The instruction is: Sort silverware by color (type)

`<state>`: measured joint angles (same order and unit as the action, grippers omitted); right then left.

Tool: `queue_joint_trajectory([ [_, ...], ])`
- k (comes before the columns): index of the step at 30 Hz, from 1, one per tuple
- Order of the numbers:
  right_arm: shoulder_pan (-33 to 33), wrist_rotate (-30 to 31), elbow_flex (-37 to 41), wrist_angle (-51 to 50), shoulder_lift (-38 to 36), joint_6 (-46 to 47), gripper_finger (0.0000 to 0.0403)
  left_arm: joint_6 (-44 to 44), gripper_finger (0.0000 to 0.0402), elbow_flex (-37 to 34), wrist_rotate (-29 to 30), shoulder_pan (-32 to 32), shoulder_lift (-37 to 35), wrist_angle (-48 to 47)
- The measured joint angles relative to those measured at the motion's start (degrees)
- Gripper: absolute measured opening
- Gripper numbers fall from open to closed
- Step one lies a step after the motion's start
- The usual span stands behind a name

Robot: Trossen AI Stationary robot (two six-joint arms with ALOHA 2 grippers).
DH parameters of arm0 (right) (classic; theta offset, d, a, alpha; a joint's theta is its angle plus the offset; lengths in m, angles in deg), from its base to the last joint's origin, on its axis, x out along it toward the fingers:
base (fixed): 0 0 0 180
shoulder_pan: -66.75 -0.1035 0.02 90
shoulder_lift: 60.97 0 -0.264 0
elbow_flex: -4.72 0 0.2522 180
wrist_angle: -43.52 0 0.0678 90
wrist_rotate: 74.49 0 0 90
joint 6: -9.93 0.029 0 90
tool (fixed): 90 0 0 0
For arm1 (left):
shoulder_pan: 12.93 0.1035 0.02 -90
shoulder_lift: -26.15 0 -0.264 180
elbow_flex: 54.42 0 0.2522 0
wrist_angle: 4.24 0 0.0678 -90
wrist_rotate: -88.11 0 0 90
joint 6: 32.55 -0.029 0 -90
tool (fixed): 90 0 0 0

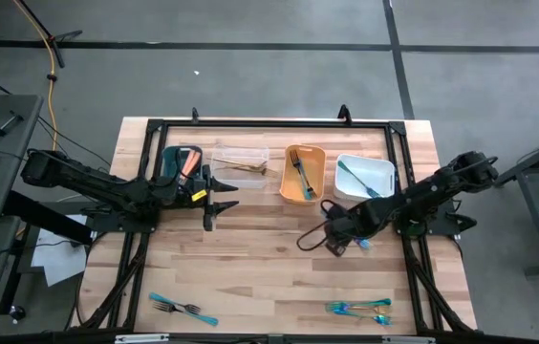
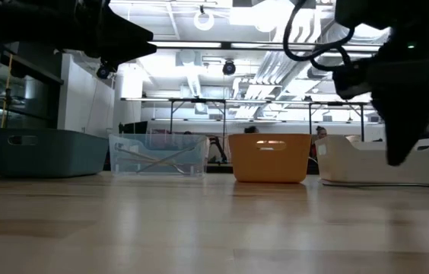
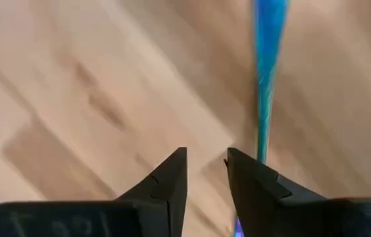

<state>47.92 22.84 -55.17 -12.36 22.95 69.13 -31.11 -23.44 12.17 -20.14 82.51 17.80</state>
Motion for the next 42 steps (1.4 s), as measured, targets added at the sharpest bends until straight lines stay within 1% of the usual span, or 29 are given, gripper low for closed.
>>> queue_joint_trajectory([
  [3, 0.2, -2.9, 0.0, -2.3, 0.0, -3.7, 0.0103, 0.0, 0.0181, 0.0, 0.0, 0.0, 0.0, 0.0],
  [8, 1.9, -5.6, 0.1, -7.5, 0.0, -4.0, 0.0103, 0.0, 0.0181, 0.0, 0.0, 0.0, 0.0, 0.1],
  [13, 5.0, -8.8, 0.1, -7.7, 0.0, -6.0, 0.0099, 0.0, 0.0181, 0.0, 0.0, 0.0, 0.0, 0.1],
  [19, 9.2, -9.9, 0.1, -7.7, 0.0, -10.2, 0.0085, 0.9, 0.0181, 0.0, 0.0, 0.0, 0.0, 0.1],
  [24, 11.2, -10.9, 0.1, -7.7, 0.0, -11.9, 0.0079, 1.1, 0.0181, 0.0, 0.0, 0.0, 0.0, 0.0],
  [33, 11.2, -10.7, 0.1, -7.0, 0.0, -12.9, 0.0079, 1.5, 0.0181, 0.0, 0.0, 0.0, 0.0, -0.4],
  [42, 7.6, -9.9, 0.1, -4.4, 0.0, -12.8, 0.0079, 1.5, 0.0181, 0.0, 0.0, 0.0, 0.0, -0.4],
])
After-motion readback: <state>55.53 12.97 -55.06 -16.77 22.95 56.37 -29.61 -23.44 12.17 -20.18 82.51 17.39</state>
